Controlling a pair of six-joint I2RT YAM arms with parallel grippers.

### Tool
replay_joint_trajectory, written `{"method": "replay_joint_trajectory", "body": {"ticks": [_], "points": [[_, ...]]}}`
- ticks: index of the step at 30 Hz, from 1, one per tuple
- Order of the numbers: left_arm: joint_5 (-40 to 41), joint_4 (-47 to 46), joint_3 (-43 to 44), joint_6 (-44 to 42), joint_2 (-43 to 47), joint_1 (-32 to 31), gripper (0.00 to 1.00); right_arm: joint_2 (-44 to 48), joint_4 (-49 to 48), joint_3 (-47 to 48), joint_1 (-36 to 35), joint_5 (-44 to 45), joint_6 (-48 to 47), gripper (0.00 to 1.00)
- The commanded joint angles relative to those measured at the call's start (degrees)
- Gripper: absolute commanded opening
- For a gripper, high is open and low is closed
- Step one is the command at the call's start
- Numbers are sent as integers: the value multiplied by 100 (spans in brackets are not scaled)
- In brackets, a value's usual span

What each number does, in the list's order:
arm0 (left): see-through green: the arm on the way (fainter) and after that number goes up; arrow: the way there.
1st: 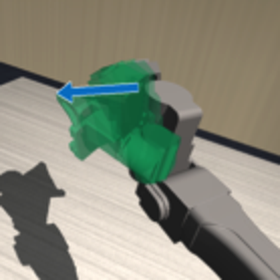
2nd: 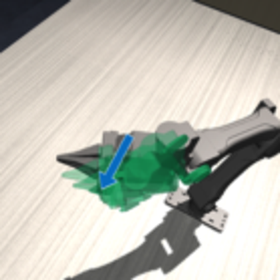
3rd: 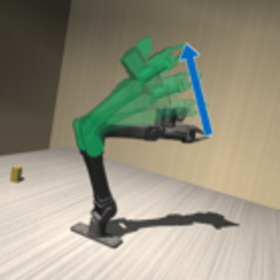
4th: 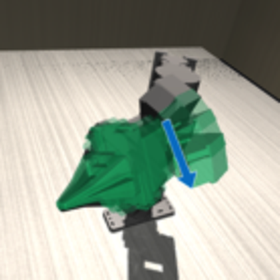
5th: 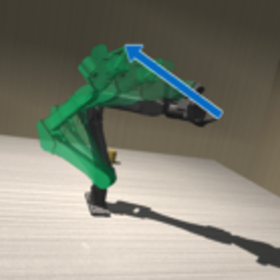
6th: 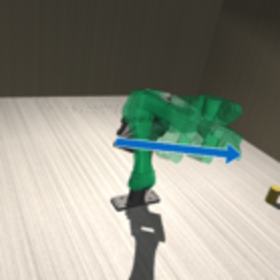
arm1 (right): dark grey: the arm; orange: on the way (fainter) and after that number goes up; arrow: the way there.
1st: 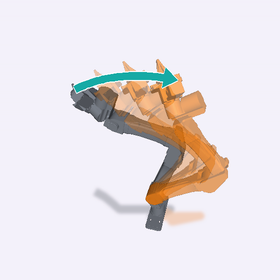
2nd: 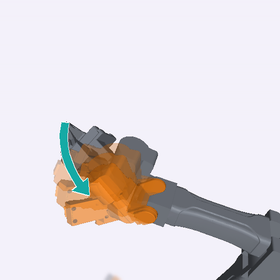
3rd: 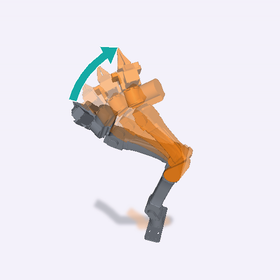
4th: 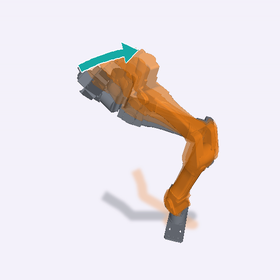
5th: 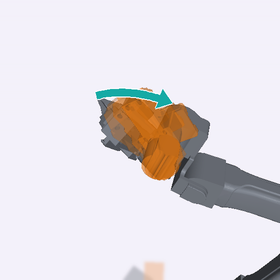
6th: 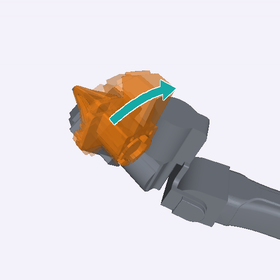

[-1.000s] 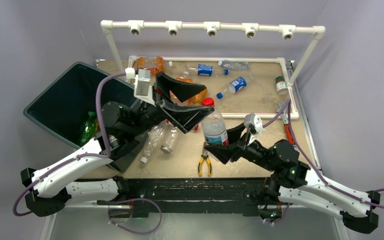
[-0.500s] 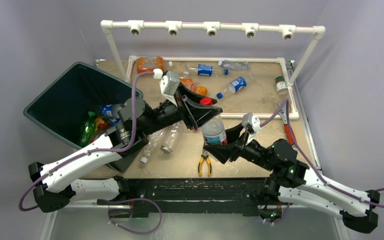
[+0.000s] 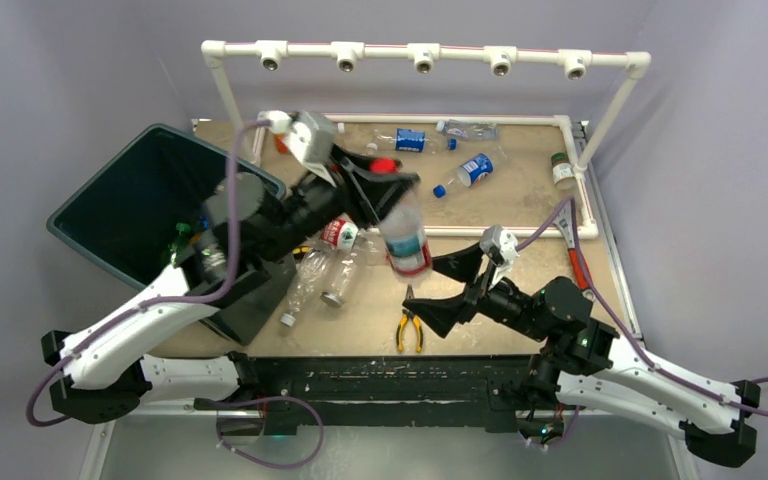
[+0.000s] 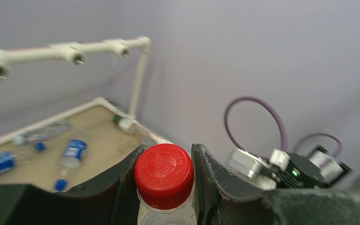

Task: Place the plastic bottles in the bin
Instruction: Pick up the plastic bottle from the corner of the board, then place the plastic bottle in the trash bin.

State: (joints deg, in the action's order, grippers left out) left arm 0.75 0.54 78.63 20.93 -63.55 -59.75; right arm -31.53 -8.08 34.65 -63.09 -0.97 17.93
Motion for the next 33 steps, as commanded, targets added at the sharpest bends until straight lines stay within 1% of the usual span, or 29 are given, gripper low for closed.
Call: {"method": "replay_joint_trajectory", "body": {"ticks": [1, 3, 4, 6, 8, 9, 10, 11, 12, 13, 14, 15, 17, 19, 20, 22, 23, 27, 30, 33], "points": [[2746, 1498, 1591, -1439, 61, 7, 0, 238, 297, 230, -15, 125, 67, 99], [4175, 1778, 2047, -1989, -19, 7, 0, 352, 377, 153, -10, 228, 62, 99], [4799, 1772, 2252, -2390, -70, 7, 0, 412, 418, 96, -10, 201, 66, 99], [6047, 1382, 2338, -3321, -167, 7, 0, 480, 436, -32, -10, 247, 143, 99], [6956, 513, 2186, -4480, -245, 13, 0, 494, 401, -132, -10, 294, 168, 99], [7284, -399, 1967, -5607, -258, 15, 0, 494, 372, -168, -10, 305, 185, 99], [7522, -1355, 1715, -6483, -259, 16, 0, 486, 338, -208, -15, 308, 202, 99], [7609, -2134, 1562, -7158, -292, 22, 0, 467, 314, -228, -11, 308, 228, 99], [7656, -2683, 1521, -7687, -357, 54, 0, 441, 295, -230, -10, 292, 242, 99], [7655, -3009, 1524, -7978, -443, 175, 0, 414, 285, -225, -10, 265, 245, 99], [7618, -3123, 1572, -8034, -493, 365, 0, 400, 288, -201, -10, 263, 238, 99], [7570, -2871, 1682, -7880, -545, 588, 0, 382, 289, -190, -10, 281, 237, 99], [7359, -1920, 1950, -7148, -610, 1092, 0, 379, 302, -189, -10, 356, 237, 99], [7155, -1384, 2010, -6669, -704, 1606, 0, 426, 300, -242, -17, 370, 272, 99], [7066, -1106, 1994, -6458, -782, 1910, 0, 462, 279, -283, -11, 376, 298, 99], [6803, -349, 1953, -5732, -931, 2512, 0, 540, 235, -376, -10, 381, 350, 99], [6671, -209, 1745, -5440, -932, 2780, 0, 569, 228, -425, -10, 384, 377, 99], [6160, 962, 1502, -3992, -1074, 3579, 0, 617, 301, -576, -10, 407, 536, 99], [5858, 1353, 1279, -3228, -1076, 4038, 0, 605, 351, -679, -10, 414, 627, 99], [5808, 1393, 1112, -3052, -1015, 4240, 0, 572, 290, -778, -10, 414, 671, 99]]}}
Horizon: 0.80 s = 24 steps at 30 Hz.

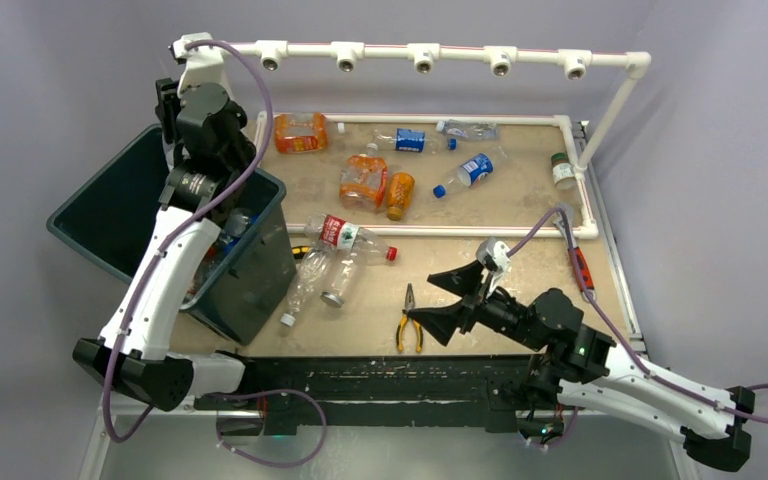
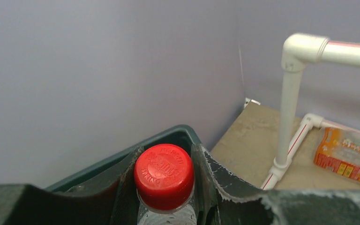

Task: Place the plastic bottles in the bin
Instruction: Place the plastic bottle in the trash bin, then pick up the plastic bottle at the center of the board.

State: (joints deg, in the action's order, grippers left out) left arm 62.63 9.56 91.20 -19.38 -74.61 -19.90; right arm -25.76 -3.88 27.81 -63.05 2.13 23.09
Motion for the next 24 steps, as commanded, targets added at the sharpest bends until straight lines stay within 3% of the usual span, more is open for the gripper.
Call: {"method": "replay_joint_trajectory", "body": {"ticks": [1, 4, 8, 9, 18, 24], "points": [[-338, 467, -183, 973, 107, 285, 2, -26, -161, -114, -15, 103, 164, 99], [-279, 372, -345, 933, 151, 318, 24, -88, -254, -166, -15, 99, 185, 99], [-346, 537, -399, 1156, 278, 320, 85, -122, -274, -180, -15, 107, 209, 99], [-413, 628, -344, 1262, 345, 320, 91, -122, -253, -173, -15, 126, 213, 99], [-1817, 1563, 736, 2470, 842, 74, 99, -341, -293, -110, -15, 416, 297, 99], [-4020, 2473, 1040, 3490, 675, -246, 99, -642, -193, -98, -15, 1586, 785, 99]]}}
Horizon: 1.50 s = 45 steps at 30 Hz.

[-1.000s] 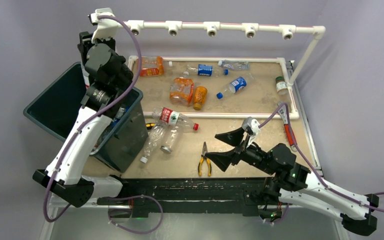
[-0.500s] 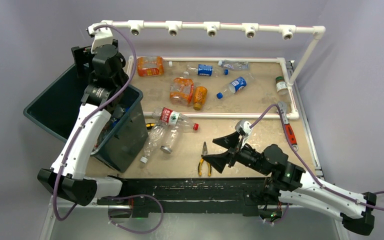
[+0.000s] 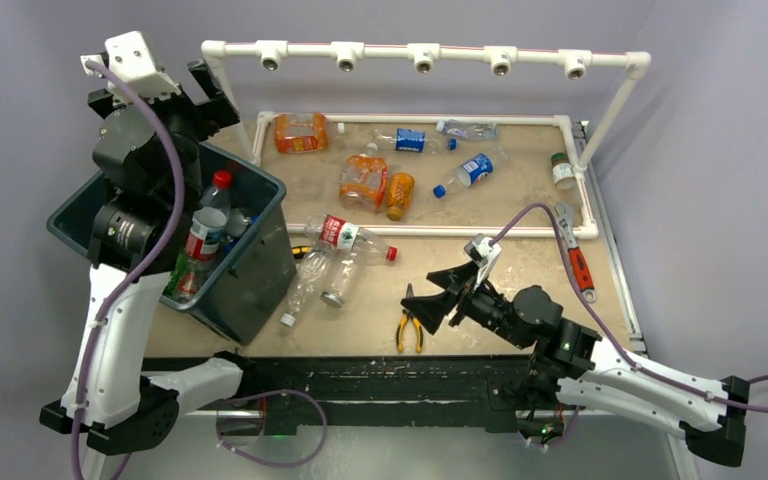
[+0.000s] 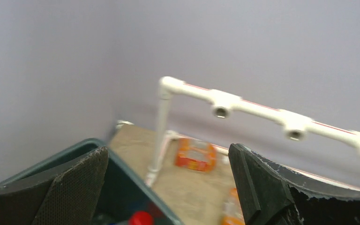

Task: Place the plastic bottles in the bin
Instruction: Pick up the plastic bottle at the center of the board.

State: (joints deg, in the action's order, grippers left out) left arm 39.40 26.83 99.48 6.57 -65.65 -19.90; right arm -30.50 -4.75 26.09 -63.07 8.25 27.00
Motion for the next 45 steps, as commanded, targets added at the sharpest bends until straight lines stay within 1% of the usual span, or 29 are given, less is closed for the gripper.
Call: {"method": "replay_joint_trajectory", "body": {"ticks": [1, 2, 3, 5, 7, 9, 12, 15, 19, 22, 25, 28, 32, 36, 40, 43, 45], "points": [[-1739, 776, 166, 982, -289, -546, 99, -271, -38, 112, -13, 1243, 496, 99], [-1563, 751, 46, 994, -350, -1003, 99, -393, 42, 153, -13, 1468, 575, 99], [-1225, 699, -42, 965, -409, -1687, 99, -525, 152, 212, -8, 1695, 673, 99], [-346, 542, -167, 777, -608, -2861, 99, -789, 246, 298, -4, 2009, 812, 99], [361, 386, -156, 560, -871, -3766, 99, -987, 259, 311, 13, 2183, 929, 99], [693, 327, -95, 466, -1128, -4299, 99, -1152, 160, 237, 78, 2212, 999, 99], [808, 72, -427, 574, -1228, -4696, 99, -1354, -126, 13, 273, 1997, 1065, 99], [820, -124, -1056, 974, -1087, -4826, 99, -1608, -496, -256, 640, 1273, 1190, 99], [961, -225, -2021, 2087, -669, -4839, 99, -1861, -1254, -730, 1045, 550, 1369, 99], [979, -327, -2782, 2865, -277, -4839, 99, -2231, -1792, -850, 1101, 451, 1289, 98], [780, -607, -3411, 3352, 145, -4839, 99, -2728, -2217, -808, 1120, 525, 1142, 97], [602, -772, -3847, 3742, 435, -4839, 99, -3307, -3006, -847, 1227, 557, 991, 95], [400, -801, -4182, 4120, 525, -4839, 99, -4222, -4033, -742, 1532, 236, 721, 92], [290, -585, -4196, 4388, 311, -4839, 99, -5021, -4708, -453, 1703, 144, 469, 91], [237, -492, -4186, 4497, 186, -4839, 99, -5635, -4887, -86, 1739, 121, 426, 90], [238, -389, -4202, 4613, 203, -4839, 99, -5707, -5065, -54, 1752, -167, 625, 89], [271, -280, -4234, 4758, 281, -4839, 99, -5654, -5006, -41, 1746, -381, 972, 91]]}}
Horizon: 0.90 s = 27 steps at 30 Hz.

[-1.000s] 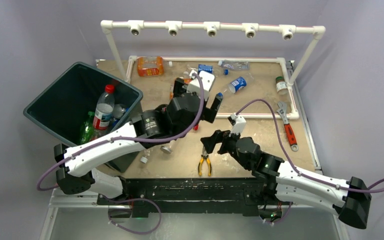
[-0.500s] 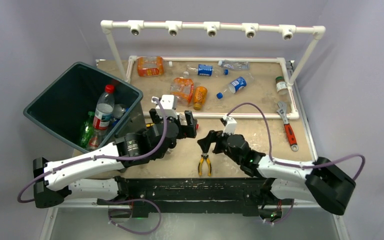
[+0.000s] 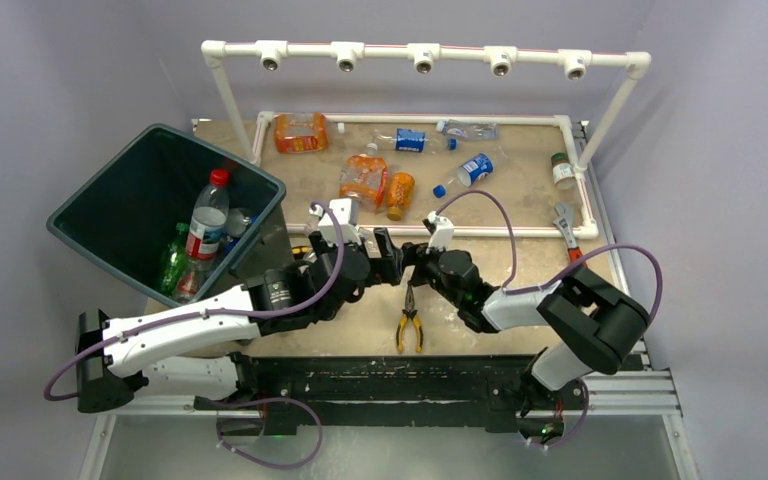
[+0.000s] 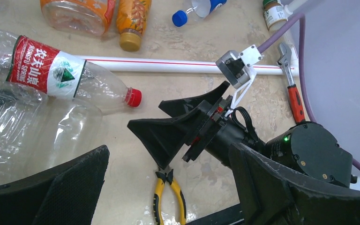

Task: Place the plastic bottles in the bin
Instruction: Pick up the plastic bottle at the center of the board.

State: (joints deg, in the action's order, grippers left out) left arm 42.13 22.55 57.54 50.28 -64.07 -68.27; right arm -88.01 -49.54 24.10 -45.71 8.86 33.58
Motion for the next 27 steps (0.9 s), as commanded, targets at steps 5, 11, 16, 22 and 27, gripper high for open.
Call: {"method": "replay_joint_trajectory", "body": {"ticks": [5, 11, 16, 22, 27], "points": [[125, -3, -282, 640, 464, -2, 99, -115, -556, 240, -295, -877, 1353, 98], [-21, -65, -123, 596, 563, -4, 99, -587, 254, 951, -674, -968, 2327, 99], [-71, -56, -9, 621, 561, -11, 99, -949, 710, 1166, -676, -906, 3261, 99], [-95, -86, 46, 661, 585, -11, 99, -1141, 1239, 1234, -676, -329, 4002, 99], [-156, -144, 43, 695, 607, -20, 99, -1464, 1227, 1396, -676, -368, 4338, 99]]}}
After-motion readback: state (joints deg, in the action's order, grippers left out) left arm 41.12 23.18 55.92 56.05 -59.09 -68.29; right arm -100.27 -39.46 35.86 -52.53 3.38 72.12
